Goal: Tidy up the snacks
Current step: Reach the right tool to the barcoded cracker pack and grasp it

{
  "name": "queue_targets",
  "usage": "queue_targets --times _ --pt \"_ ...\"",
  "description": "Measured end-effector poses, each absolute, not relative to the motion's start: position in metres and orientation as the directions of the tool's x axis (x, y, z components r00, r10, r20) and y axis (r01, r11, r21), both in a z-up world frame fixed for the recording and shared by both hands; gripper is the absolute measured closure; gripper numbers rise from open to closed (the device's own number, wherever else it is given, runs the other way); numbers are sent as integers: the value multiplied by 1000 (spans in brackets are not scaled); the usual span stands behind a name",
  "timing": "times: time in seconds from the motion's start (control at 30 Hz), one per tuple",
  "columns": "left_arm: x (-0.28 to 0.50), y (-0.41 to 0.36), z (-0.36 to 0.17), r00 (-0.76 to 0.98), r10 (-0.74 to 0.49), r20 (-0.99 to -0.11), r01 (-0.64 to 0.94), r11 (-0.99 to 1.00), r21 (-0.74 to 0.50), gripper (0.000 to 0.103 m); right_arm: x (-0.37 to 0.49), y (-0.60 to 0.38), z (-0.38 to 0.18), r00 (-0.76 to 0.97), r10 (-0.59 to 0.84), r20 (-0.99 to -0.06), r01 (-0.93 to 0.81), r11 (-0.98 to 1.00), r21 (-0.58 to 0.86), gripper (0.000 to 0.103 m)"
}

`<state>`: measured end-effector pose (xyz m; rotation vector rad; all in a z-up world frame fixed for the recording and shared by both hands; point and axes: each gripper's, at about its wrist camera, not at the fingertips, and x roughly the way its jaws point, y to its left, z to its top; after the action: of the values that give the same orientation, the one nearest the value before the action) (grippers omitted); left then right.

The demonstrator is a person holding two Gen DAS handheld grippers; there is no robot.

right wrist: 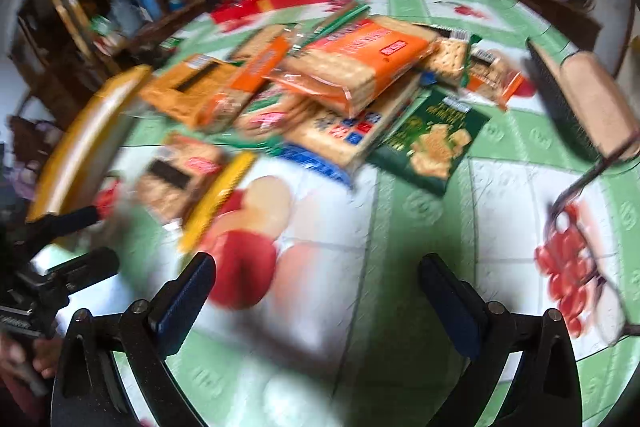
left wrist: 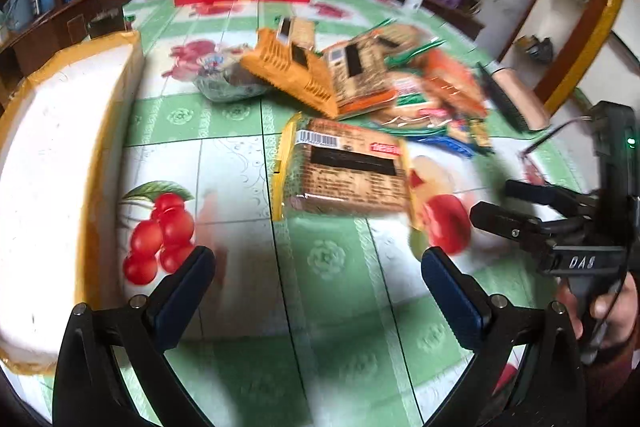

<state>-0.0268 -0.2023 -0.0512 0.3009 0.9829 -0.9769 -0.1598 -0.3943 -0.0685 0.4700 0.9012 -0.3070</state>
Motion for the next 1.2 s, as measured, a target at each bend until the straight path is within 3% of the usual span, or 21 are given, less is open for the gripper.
queue_targets --times 0.07,0.2,0.6,0.83,1.07,1.2 --pt "-35 -197 -45 208 -576 -790 814 551 -187 1 -166 -393 -65 625 -17 -781 414 855 313 4" --pt "-45 -181 -32 235 -622 -747 821 538 -190 15 -159 -386 -54 649 5 -761 366 874 318 7" --pt "-42 -154 -31 251 -614 -748 807 560 -189 15 -60 -337 -31 615 124 -779 50 980 195 8" --pt "-38 -140 -27 272 -617 -739 796 576 -187 15 -14 -359 -55 570 228 -790 26 955 294 8" --pt "-34 -140 -28 265 -615 -743 796 574 -192 15 -36 -313 -50 493 207 -845 -152 977 150 8" --pt "-33 -146 -28 259 -616 -744 798 570 -194 15 -41 -299 -50 523 87 -848 -173 985 -6 8"
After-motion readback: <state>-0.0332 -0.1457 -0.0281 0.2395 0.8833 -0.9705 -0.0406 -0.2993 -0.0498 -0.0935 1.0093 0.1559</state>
